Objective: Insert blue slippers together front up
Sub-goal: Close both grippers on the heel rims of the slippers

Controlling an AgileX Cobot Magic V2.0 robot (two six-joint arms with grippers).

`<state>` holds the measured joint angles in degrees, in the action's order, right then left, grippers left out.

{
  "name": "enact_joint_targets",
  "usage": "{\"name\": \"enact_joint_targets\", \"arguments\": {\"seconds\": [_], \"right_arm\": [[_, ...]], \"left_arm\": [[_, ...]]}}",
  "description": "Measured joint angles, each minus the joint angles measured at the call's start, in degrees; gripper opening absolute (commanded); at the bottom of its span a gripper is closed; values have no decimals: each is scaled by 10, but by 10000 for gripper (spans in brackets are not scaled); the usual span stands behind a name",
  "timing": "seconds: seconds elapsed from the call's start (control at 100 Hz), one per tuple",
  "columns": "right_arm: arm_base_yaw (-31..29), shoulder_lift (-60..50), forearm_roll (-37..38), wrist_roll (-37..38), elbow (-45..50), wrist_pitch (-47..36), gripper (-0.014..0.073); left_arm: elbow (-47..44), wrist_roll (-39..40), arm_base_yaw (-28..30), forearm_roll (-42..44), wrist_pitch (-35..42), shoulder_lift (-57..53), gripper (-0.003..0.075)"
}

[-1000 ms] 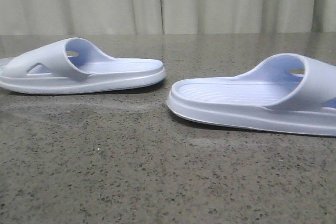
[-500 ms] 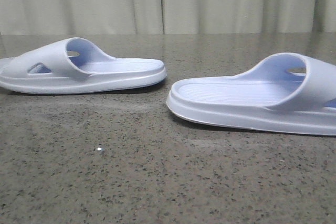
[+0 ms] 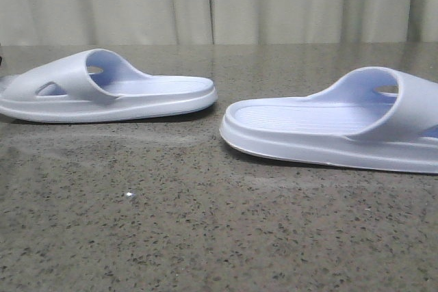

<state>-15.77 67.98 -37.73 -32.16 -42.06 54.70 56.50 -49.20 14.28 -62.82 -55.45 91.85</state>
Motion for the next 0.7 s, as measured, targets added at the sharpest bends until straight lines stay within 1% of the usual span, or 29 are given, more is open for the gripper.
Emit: {"name": "enact_joint_targets", "arguments": {"seconds": [0.27, 0.54, 0.63, 0.67, 0.7], "right_arm": [[0, 0, 0, 0, 0, 0, -107], [0, 0, 0, 0, 0, -1, -107], [0, 0, 0, 0, 0, -2, -107], [0, 0, 0, 0, 0, -2, -107], [0, 0, 0, 0, 0, -2, -107]], "left_arm": [[14, -4, -23, 0, -18, 39, 260], [16, -6, -23, -1, -36, 51, 251], [16, -9, -23, -1, -45, 51, 190], [16, -9, -23, -1, -50, 52, 135], [16, -9, -23, -1, -52, 54, 79]]}}
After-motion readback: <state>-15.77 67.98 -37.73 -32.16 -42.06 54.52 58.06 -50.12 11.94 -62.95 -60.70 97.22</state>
